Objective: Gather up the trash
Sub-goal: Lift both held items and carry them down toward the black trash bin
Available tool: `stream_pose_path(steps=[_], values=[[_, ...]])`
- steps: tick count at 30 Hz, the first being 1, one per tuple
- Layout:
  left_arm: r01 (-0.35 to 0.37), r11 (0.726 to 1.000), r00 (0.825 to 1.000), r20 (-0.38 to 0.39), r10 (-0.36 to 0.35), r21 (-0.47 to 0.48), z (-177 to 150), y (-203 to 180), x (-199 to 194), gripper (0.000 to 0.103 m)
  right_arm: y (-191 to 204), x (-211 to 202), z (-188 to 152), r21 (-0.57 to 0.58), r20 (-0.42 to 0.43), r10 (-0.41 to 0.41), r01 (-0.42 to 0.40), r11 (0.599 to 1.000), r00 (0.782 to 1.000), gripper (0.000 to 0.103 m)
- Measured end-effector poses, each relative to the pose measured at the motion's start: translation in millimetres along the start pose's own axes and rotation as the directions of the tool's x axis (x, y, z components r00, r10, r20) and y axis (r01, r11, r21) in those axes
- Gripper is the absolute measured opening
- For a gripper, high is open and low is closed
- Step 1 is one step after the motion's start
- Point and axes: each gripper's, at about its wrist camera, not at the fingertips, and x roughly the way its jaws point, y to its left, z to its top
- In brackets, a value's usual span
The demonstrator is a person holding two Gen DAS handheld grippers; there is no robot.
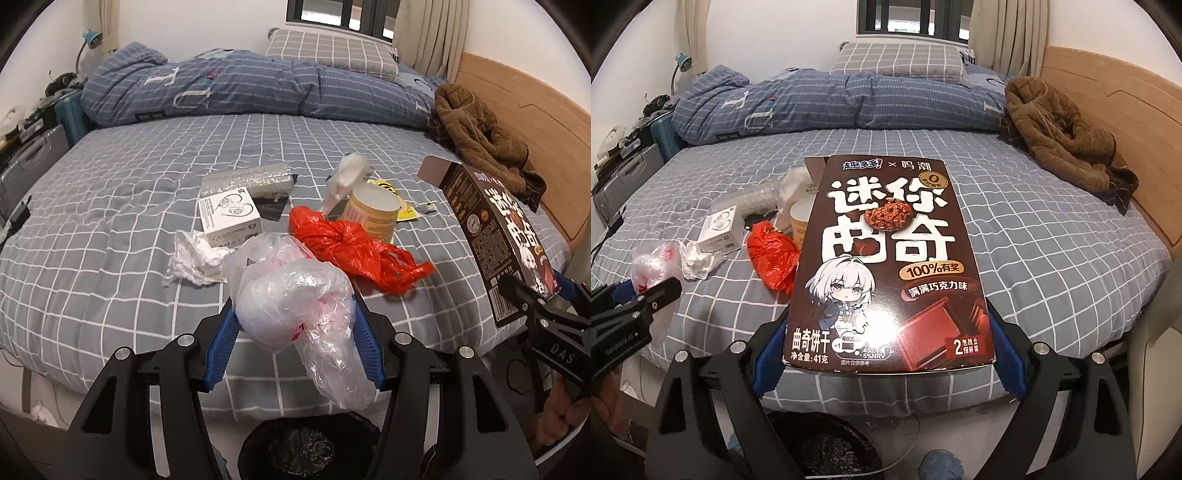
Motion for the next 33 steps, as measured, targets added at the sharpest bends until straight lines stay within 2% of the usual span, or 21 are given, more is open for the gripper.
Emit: stream_pose_path(steps=[7, 17, 26, 33], values=[[-0.006, 0.999, 1.0, 0.006, 0.006, -0.045, -15.1, 6.8, -15.0, 0.057, 7.7, -18.0, -9.8, -0.03, 0.028, 0.012, -0.012, 0.999, 1.0, 0.087], [0.016, 0.999, 0.999, 0.031, -0.014, -0.051, -31.2, 6.9, -44.1, 0.057, 13.3, -48.1, -16.7, -0.03, 0.063, 0.043, -0.041, 0.999, 0.997, 0.087], [0.012, 0.999, 0.999, 0.049, -0.01, -0.052, -46.6, 9.2, -73.8, 0.057, 16.8, -71.8, -33.9, -0.048, 0.059, 0.077, -0.075, 0.996, 0.995, 0.087], [0.002, 0.999, 1.0, 0.024, -0.001, -0.051, -66.6, 11.7, -81.0, 0.057, 20.7, -78.8, -46.7, -0.055, 0.045, 0.083, -0.08, 0.995, 0.996, 0.087]])
